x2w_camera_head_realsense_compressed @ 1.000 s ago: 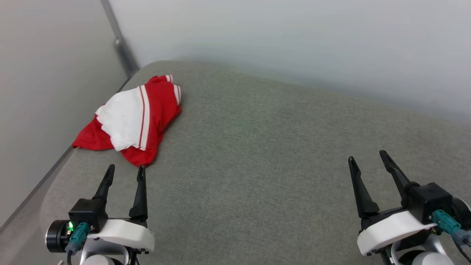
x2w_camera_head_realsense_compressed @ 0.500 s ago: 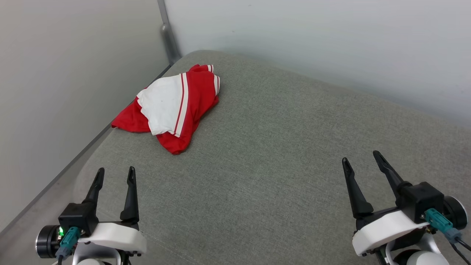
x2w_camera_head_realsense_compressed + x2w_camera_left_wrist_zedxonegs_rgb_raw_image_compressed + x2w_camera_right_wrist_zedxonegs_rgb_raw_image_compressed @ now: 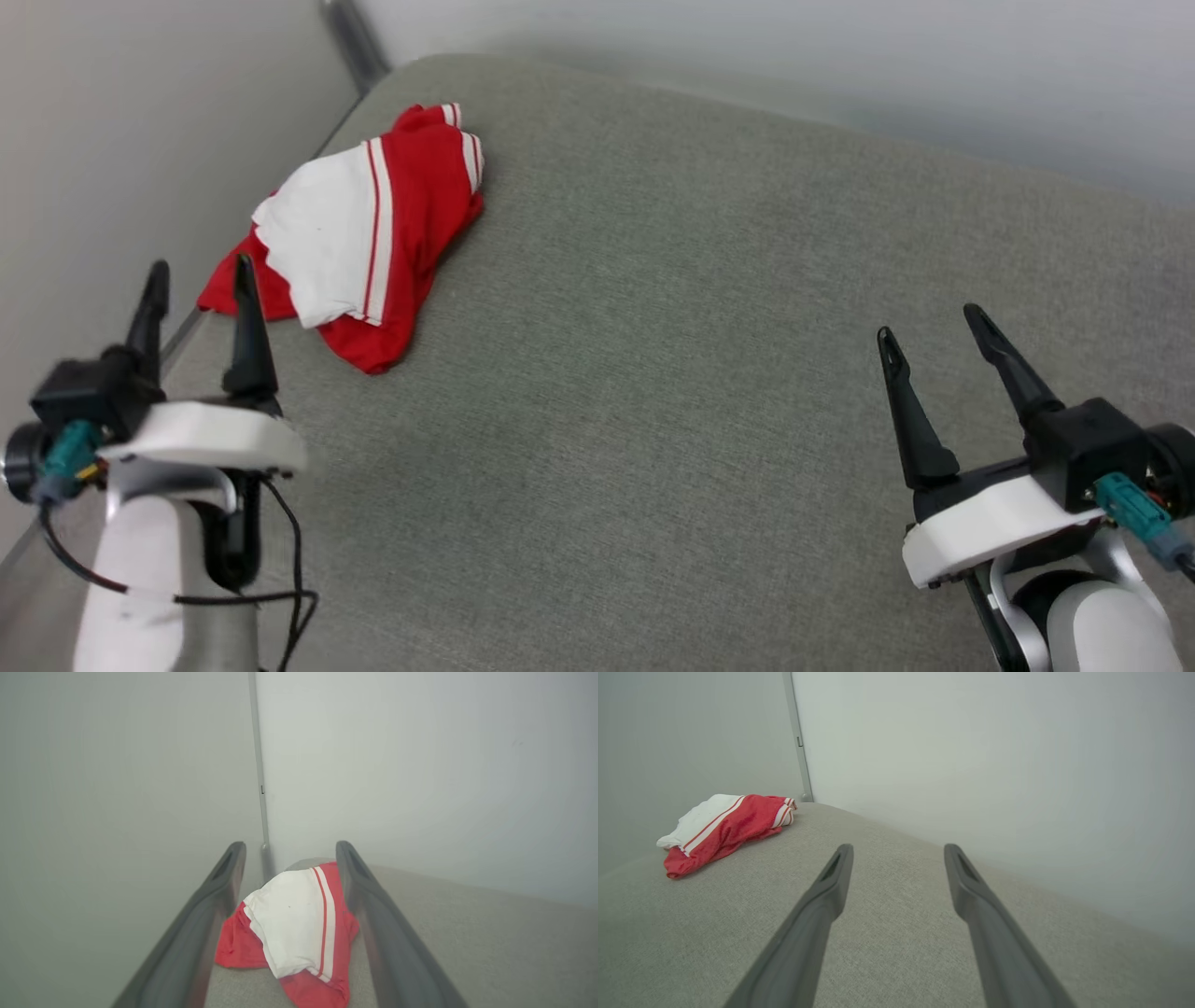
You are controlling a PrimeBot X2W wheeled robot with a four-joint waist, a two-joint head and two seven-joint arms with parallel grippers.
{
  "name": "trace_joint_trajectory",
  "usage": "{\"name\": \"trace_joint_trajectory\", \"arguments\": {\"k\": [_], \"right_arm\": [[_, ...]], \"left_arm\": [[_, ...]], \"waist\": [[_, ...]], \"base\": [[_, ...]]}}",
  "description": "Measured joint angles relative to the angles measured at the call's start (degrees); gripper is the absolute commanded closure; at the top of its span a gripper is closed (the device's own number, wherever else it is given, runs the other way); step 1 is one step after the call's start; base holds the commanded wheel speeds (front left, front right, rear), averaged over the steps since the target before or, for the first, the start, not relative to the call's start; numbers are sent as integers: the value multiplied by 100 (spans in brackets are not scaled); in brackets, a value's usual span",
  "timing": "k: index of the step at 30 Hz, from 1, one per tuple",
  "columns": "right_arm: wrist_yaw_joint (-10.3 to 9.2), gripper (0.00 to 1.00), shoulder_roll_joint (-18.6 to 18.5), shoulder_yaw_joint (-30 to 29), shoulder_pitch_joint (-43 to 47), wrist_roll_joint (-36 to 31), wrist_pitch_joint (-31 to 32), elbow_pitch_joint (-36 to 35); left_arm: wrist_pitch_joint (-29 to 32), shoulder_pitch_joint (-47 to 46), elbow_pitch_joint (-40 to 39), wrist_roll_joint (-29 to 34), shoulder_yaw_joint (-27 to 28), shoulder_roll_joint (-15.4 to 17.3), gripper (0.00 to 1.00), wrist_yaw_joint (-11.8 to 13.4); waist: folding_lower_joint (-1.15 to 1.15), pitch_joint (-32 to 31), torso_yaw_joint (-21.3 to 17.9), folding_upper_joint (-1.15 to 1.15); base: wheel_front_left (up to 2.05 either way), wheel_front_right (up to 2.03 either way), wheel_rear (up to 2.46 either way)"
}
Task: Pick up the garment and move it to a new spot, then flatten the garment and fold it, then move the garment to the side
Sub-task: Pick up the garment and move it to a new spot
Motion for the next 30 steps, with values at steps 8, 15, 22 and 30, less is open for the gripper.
{"name": "trace_joint_trajectory", "arguments": {"k": [8,15,22,30], "right_arm": [[0,0,-33,-157,-309,-64,24,-250],[0,0,-22,-355,-569,-37,-126,-332],[0,0,-11,-354,-727,-18,-241,-290],[0,0,-1,-341,-982,26,-326,-198]], "left_arm": [[513,-1595,715,-104,238,739,0,74],[2341,-2910,1574,-619,108,1851,0,-110],[3535,-3390,2399,-951,-289,2568,0,-142],[4119,-3433,3510,-1349,-312,2839,0,-148]], "waist": [[1,739,-507,0],[1,1413,-1036,0],[1,1820,-1366,0],[1,2262,-1690,0]], "base": [[0,0,0],[0,0,0],[0,0,0],[0,0,0]]}}
